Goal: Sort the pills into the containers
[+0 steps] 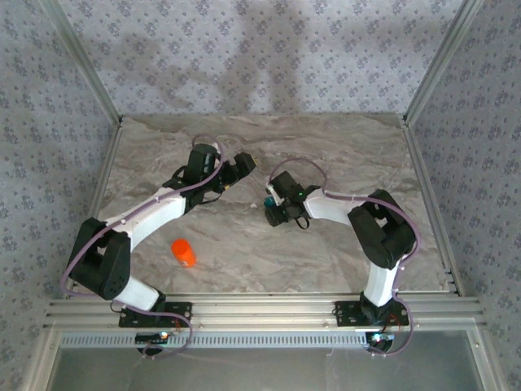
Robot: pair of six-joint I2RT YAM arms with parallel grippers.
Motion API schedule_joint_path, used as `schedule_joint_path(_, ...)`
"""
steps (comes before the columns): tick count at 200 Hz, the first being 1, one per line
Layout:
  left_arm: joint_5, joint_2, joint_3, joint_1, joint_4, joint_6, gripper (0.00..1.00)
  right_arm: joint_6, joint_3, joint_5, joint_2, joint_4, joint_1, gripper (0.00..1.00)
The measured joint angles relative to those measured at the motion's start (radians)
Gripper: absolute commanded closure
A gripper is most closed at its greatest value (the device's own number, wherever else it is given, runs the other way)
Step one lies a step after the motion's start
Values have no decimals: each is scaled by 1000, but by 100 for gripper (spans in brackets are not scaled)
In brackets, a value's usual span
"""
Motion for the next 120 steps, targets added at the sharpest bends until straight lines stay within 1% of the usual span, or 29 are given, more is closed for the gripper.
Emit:
schedule_joint_path(47,3,0,23,-2,-5,14,2,27,-16,58,-28,-72,-49,40)
schedule_joint_path(82,5,0,39,-12,-10,31,2,48,-17,60,-33,-96,-117,40)
schedule_joint_path(120,15,8,59,-15,-42,64,2,58,-16,33,-40,-109,-161,41)
